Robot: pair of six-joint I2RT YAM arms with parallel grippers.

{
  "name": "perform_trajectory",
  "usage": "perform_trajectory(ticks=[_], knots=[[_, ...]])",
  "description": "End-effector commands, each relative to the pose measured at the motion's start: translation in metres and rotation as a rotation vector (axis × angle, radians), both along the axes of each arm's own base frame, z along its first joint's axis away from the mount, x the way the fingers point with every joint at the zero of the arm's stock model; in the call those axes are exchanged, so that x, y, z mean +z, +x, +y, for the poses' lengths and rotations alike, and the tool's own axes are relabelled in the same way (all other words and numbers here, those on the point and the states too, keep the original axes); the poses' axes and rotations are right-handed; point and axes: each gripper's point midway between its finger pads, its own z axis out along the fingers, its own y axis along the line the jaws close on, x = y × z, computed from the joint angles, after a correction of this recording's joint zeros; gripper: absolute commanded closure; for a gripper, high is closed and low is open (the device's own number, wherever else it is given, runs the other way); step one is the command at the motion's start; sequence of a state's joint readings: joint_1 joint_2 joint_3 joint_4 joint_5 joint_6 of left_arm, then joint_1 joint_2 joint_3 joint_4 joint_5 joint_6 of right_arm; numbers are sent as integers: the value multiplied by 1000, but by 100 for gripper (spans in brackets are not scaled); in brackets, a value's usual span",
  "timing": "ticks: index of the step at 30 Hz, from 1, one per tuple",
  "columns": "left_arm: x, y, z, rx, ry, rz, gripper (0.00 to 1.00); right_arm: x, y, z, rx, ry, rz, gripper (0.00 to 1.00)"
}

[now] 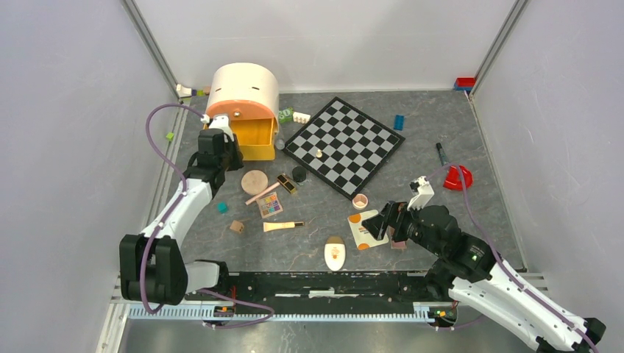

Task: Organize the makeup
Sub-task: Open the drawer in the storage box.

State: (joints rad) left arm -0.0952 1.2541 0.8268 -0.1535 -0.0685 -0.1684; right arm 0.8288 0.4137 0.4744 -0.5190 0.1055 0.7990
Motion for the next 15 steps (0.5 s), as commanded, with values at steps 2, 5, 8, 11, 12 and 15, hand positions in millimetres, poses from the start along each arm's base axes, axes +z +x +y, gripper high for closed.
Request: perform_trajectory(ticks=[2, 5, 8, 11, 12, 15], knots=[[9, -3, 0, -13, 37, -24, 81, 13, 1, -2, -19, 30, -19, 2], [8, -5, -3, -16, 49, -20, 81, 13, 0, -5, -28, 34, -21, 2], [8, -7, -2, -11, 68, -17, 81, 14, 0, -7, -36, 44, -25, 2], [10, -10, 1, 3, 78, -21, 80, 15, -1, -7, -37, 50, -26, 2], [9, -11, 2, 7, 81, -21, 80, 15, -1, -8, -37, 48, -25, 2], [10, -12, 2, 10, 83, -27, 79, 15, -2, -8, -38, 49, -24, 2]])
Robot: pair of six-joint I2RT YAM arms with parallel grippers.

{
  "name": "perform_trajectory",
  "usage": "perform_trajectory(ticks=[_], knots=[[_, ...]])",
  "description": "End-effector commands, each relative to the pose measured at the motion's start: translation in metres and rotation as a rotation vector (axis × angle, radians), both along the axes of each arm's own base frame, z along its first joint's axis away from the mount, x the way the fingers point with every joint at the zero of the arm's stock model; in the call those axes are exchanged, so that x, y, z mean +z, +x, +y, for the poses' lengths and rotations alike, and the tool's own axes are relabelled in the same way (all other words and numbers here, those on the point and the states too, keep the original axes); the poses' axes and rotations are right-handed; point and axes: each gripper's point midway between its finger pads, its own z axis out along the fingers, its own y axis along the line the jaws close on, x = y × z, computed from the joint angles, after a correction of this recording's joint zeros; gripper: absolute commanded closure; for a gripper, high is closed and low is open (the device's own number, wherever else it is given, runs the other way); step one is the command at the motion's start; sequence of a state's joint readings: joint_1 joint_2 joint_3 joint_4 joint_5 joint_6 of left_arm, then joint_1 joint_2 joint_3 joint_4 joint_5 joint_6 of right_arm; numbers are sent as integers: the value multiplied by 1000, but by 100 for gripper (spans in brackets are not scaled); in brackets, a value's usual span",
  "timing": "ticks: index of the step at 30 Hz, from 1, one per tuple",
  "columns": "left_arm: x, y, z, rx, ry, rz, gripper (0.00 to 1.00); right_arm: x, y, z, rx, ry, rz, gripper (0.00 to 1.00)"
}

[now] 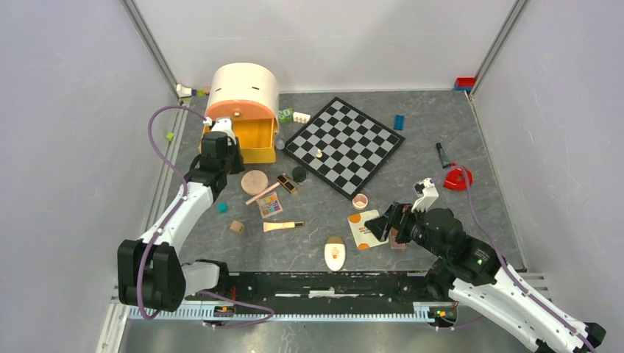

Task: Organize the makeup
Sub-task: Open the drawer in the storage box.

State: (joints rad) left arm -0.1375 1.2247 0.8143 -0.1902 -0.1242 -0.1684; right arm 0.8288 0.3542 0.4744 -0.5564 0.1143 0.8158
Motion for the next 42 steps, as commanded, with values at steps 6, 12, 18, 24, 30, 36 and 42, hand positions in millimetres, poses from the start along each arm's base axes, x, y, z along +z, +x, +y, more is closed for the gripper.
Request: perform_trajectory(ticks=[6, 12, 18, 24, 30, 36, 42], knots=[[8, -3, 5, -2, 67, -26, 79, 12, 2, -2, -24, 31, -15, 2], [3, -5, 2, -15, 104, -7, 79, 11, 2, -2, -28, 32, -12, 2], [1, -8, 4, -1, 123, 1, 79, 10, 2, -1, -27, 34, -10, 2], [-3, -12, 1, -18, 122, 13, 77, 11, 3, 1, -22, 39, -10, 2], [-3, -13, 3, -10, 132, 16, 75, 13, 2, 1, -21, 41, -9, 2], [-4, -12, 4, -3, 136, 17, 62, 13, 2, 0, -25, 43, -8, 2], [-5, -12, 5, 0, 138, 19, 54, 14, 2, 0, -27, 44, -11, 2]])
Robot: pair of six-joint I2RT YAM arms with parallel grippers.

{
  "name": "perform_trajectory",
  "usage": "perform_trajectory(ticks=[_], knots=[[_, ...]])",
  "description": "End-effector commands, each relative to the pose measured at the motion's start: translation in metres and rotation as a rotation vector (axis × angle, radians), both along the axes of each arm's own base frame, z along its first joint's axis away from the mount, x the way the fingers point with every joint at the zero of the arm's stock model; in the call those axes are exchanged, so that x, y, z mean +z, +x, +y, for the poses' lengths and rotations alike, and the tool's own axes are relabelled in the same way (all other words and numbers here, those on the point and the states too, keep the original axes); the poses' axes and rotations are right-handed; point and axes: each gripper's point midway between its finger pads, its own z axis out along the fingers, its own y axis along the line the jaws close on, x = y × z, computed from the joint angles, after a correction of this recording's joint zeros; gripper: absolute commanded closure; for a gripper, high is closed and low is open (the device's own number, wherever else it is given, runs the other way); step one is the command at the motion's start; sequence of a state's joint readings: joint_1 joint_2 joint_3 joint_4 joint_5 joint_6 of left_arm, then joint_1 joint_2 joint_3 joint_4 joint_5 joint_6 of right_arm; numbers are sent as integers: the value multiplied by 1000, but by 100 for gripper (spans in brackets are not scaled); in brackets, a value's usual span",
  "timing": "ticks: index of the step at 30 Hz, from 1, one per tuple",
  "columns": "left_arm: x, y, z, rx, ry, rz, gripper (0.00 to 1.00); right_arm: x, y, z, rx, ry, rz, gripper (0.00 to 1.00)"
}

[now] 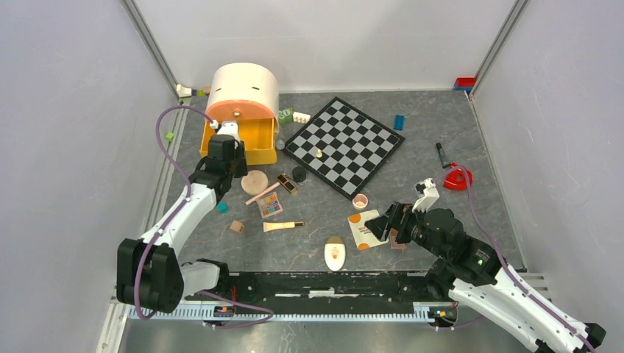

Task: Organize the makeup
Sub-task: Open the drawer in the storage box.

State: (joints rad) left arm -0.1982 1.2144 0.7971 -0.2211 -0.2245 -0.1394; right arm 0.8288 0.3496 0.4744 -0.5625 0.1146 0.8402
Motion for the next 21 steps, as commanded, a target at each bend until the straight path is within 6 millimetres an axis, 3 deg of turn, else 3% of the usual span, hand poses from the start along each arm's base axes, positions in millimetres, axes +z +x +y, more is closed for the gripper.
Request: perform_trajectory(ticks=[1, 9, 21], knots=[[3, -1, 7, -2, 52, -9, 53, 13, 3, 0, -15, 28, -26, 2], [6, -2, 4, -10, 41, -11, 45, 14, 4, -1, -19, 28, -28, 2], [36, -14, -1, -25, -17, -79, 33, 14, 5, -2, -24, 16, -27, 2]])
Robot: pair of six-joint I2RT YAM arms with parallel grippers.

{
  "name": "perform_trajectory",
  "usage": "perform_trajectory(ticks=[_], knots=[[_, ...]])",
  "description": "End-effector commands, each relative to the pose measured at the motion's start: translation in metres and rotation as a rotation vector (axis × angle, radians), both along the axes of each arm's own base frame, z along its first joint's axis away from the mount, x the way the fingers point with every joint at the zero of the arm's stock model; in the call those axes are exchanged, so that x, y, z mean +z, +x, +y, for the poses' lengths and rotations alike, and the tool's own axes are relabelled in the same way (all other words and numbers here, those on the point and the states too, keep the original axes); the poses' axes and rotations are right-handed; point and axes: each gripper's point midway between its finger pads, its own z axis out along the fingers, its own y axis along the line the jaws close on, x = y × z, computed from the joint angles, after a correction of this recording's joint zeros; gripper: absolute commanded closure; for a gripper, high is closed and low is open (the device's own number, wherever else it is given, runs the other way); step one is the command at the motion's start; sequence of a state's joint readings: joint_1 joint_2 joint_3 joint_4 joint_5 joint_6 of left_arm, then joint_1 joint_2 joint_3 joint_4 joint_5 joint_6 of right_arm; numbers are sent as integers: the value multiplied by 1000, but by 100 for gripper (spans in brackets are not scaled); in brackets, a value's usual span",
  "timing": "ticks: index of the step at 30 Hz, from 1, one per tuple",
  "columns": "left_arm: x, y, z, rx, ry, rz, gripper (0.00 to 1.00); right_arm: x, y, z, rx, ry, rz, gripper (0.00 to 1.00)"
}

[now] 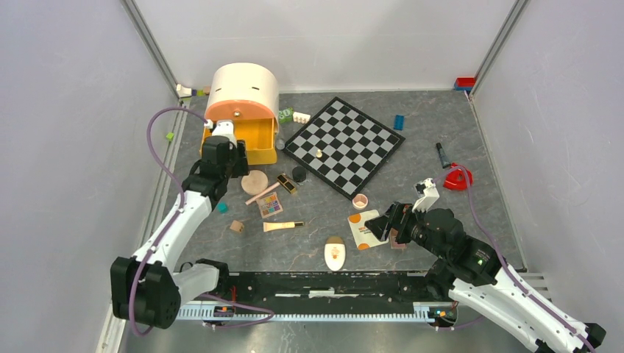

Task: Organize the makeup
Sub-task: Open the drawer in the storage box, then pick up the makeup from the center of the board.

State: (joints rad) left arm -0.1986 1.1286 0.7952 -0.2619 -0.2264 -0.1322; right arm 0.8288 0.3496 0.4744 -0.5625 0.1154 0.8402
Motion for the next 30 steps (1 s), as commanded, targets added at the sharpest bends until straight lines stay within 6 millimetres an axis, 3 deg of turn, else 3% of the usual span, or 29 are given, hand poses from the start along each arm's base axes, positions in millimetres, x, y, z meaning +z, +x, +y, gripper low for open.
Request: perform_trajectory(ticks=[1, 11, 15, 20, 30], knots=[[19, -6, -4, -23, -20, -43, 33, 14, 5, -2, -23, 12, -28, 2], [56, -37, 0, -11, -63, -109, 28, 4, 13, -15, -43, -128, -55, 2], [57, -53, -9, -52, -109, -72, 25, 1, 20, -14, -31, -202, -60, 2], [54, -65, -24, -129, -164, -50, 24, -18, 28, -14, -15, -327, -18, 2], [47, -70, -42, -203, -214, -32, 23, -37, 48, -13, -49, -496, 51, 2]])
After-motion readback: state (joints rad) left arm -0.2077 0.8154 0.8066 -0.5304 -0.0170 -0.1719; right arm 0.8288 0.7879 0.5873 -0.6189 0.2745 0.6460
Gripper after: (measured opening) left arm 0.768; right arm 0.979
